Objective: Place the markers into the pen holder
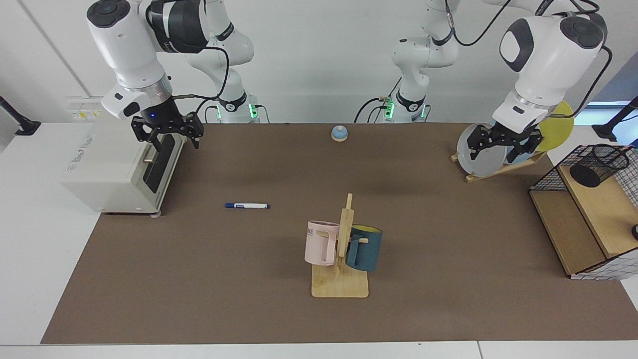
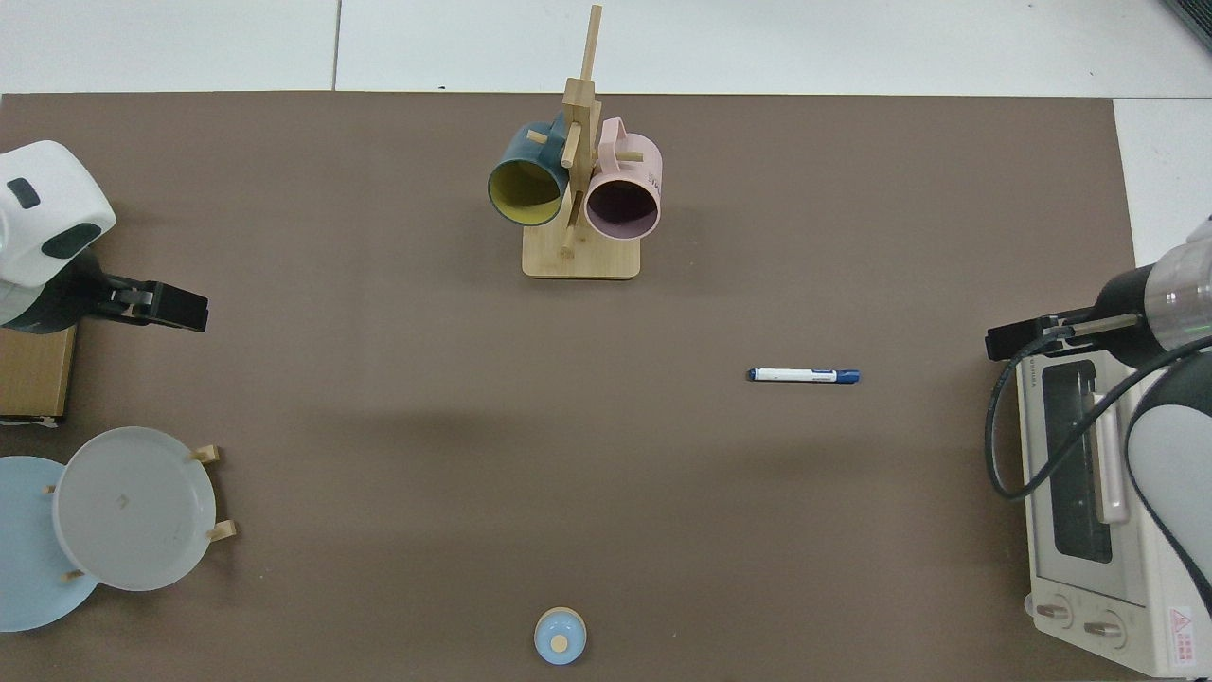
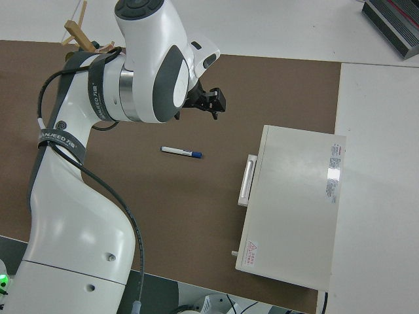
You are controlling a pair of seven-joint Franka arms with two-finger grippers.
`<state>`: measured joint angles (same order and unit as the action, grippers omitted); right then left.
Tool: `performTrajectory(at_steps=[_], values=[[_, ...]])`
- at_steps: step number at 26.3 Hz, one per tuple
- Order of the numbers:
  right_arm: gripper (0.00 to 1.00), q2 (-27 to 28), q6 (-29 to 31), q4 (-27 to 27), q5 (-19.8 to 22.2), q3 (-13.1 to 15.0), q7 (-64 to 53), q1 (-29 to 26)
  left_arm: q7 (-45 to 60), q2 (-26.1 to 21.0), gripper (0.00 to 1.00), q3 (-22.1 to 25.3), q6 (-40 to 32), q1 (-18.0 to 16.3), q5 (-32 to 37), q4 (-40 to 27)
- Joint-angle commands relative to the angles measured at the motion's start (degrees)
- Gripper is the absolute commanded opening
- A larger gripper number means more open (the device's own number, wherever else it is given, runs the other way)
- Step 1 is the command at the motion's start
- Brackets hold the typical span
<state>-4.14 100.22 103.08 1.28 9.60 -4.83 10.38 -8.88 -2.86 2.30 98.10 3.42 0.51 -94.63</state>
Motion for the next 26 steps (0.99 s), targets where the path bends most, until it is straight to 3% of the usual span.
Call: performTrajectory(at_steps=[1, 7, 22, 26], values=[[1.00, -0.52, 0.50, 0.19, 0.03, -0.20, -0.71, -0.53, 0.79, 2.85, 1.00, -0.62, -1.68, 0.01, -0.68, -1.68], [1.00, -0.43, 0.68, 0.19, 0.12, -0.02, -0.53, -0.88, 0.62, 4.97, 1.00, -0.54, 1.04, -0.08, -1.82, -5.47], [1.00, -0.52, 0.85, 0.45, 0.47, -0.11, -0.27, -2.38, 0.00, 4.45, 1.00, -0.54, 1.48, 0.10, -1.91, -4.51], [1.00, -0.52, 4.71, 1.50, 0.56, -0.20, 4.03, -1.76, -0.08, 4.36, 1.00, -0.54, 1.57, 0.10, -1.91, -4.42]])
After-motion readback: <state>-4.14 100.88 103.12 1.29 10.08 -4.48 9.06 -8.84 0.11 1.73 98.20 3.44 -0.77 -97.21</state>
